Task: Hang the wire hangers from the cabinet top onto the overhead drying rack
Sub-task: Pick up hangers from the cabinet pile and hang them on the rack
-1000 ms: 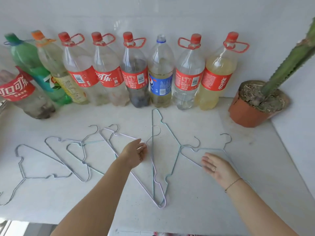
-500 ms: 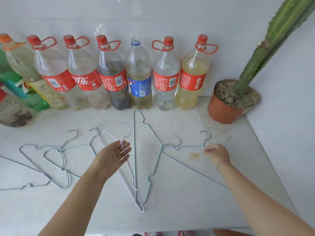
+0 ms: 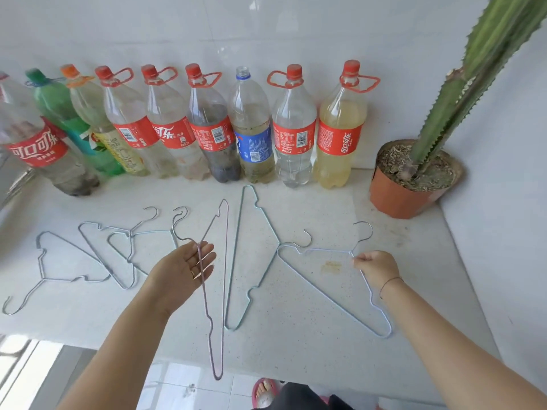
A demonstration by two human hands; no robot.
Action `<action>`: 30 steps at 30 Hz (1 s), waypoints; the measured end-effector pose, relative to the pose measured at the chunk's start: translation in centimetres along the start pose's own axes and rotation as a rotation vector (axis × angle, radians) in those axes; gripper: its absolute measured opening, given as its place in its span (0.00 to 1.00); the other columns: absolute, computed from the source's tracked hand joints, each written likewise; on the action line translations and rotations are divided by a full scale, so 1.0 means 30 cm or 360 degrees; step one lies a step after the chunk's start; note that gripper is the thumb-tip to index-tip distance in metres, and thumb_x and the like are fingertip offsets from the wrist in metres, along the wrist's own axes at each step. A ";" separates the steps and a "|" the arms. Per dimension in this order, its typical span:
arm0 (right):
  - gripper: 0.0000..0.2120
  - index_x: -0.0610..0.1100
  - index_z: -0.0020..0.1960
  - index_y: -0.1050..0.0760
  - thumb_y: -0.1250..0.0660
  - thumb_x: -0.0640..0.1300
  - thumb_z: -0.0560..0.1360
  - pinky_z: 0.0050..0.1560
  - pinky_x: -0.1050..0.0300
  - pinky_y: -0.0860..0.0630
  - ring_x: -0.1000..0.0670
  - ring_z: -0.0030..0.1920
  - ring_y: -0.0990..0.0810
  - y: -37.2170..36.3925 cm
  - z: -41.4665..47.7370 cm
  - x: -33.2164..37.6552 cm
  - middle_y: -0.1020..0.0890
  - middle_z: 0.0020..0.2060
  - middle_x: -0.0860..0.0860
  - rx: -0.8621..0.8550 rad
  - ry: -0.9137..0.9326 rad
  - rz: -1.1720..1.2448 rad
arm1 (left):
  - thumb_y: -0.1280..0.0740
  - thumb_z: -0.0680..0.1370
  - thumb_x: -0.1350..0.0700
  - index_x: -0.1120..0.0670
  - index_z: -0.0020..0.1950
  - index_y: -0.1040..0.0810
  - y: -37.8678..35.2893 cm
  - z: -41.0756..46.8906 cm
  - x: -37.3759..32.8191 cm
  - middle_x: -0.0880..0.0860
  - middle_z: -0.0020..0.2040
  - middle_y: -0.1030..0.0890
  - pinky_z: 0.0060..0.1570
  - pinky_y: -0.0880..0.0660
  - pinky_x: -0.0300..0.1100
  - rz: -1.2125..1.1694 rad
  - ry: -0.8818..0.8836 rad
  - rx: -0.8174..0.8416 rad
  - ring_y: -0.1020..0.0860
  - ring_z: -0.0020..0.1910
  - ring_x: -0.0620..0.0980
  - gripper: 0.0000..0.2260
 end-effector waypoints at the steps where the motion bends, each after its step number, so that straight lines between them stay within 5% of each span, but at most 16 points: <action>1: 0.11 0.43 0.31 0.25 0.32 0.37 0.72 0.29 0.63 0.34 0.52 0.26 0.25 0.003 -0.016 0.006 0.22 0.24 0.51 0.0089 -0.0026 0.0182 | 0.42 0.80 0.55 0.58 0.58 0.25 -0.003 -0.022 0.007 0.52 0.50 0.19 0.53 0.27 0.45 -0.0015 -0.0015 -0.0014 0.21 0.50 0.50 0.11; 4: 0.08 0.38 0.37 0.24 0.35 0.34 0.74 0.26 0.64 0.31 0.54 0.22 0.23 0.008 -0.080 0.051 0.20 0.23 0.49 0.0384 -0.0099 0.0691 | 0.41 0.80 0.55 0.57 0.58 0.25 -0.009 -0.097 0.028 0.53 0.50 0.19 0.52 0.27 0.45 -0.0070 -0.0058 -0.0061 0.21 0.49 0.50 0.11; 8: 0.03 0.36 0.47 0.24 0.36 0.34 0.75 0.24 0.65 0.27 0.55 0.23 0.23 0.012 -0.178 0.167 0.20 0.32 0.44 0.0691 -0.0040 0.0897 | 0.36 0.78 0.53 0.50 0.56 0.25 0.018 -0.213 0.046 0.51 0.49 0.18 0.52 0.26 0.47 -0.0163 -0.0128 -0.0138 0.21 0.49 0.51 0.08; 13: 0.05 0.37 0.48 0.23 0.37 0.32 0.75 0.25 0.65 0.26 0.54 0.26 0.23 -0.043 -0.310 0.350 0.20 0.34 0.45 0.1061 0.0028 0.0917 | 0.37 0.78 0.54 0.50 0.56 0.25 0.082 -0.397 0.033 0.51 0.48 0.19 0.49 0.28 0.44 -0.0303 -0.0274 -0.0234 0.21 0.46 0.49 0.08; 20: 0.08 0.38 0.48 0.25 0.40 0.30 0.75 0.22 0.67 0.27 0.56 0.24 0.23 -0.220 -0.620 0.638 0.18 0.30 0.46 0.1651 0.0094 0.0899 | 0.36 0.69 0.59 0.59 0.56 0.27 0.234 -0.765 -0.043 0.53 0.43 0.18 0.25 0.30 0.33 -0.0519 -0.0584 -0.0285 0.27 0.27 0.43 0.16; 26: 0.09 0.35 0.53 0.25 0.40 0.31 0.75 0.23 0.68 0.27 0.56 0.25 0.24 -0.464 -1.050 0.845 0.19 0.32 0.45 0.2184 0.0201 0.0747 | 0.36 0.70 0.60 0.59 0.58 0.26 0.409 -1.163 -0.105 0.54 0.42 0.19 0.24 0.29 0.33 -0.0590 -0.0889 -0.0447 0.27 0.26 0.44 0.16; 30: 0.07 0.36 0.48 0.23 0.40 0.31 0.75 0.24 0.66 0.25 0.54 0.24 0.22 -0.619 -1.408 0.941 0.18 0.31 0.44 0.2495 0.0223 0.0636 | 0.39 0.72 0.62 0.60 0.58 0.25 0.533 -1.449 -0.165 0.55 0.41 0.20 0.25 0.29 0.35 -0.0521 -0.1128 -0.0633 0.27 0.28 0.45 0.15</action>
Point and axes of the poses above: each hand's wrist, its own z-axis towards the middle knuckle, its own y-axis out of the back of the hand, x = y × z, the point moved 3 cm from there along z, towards the middle knuckle
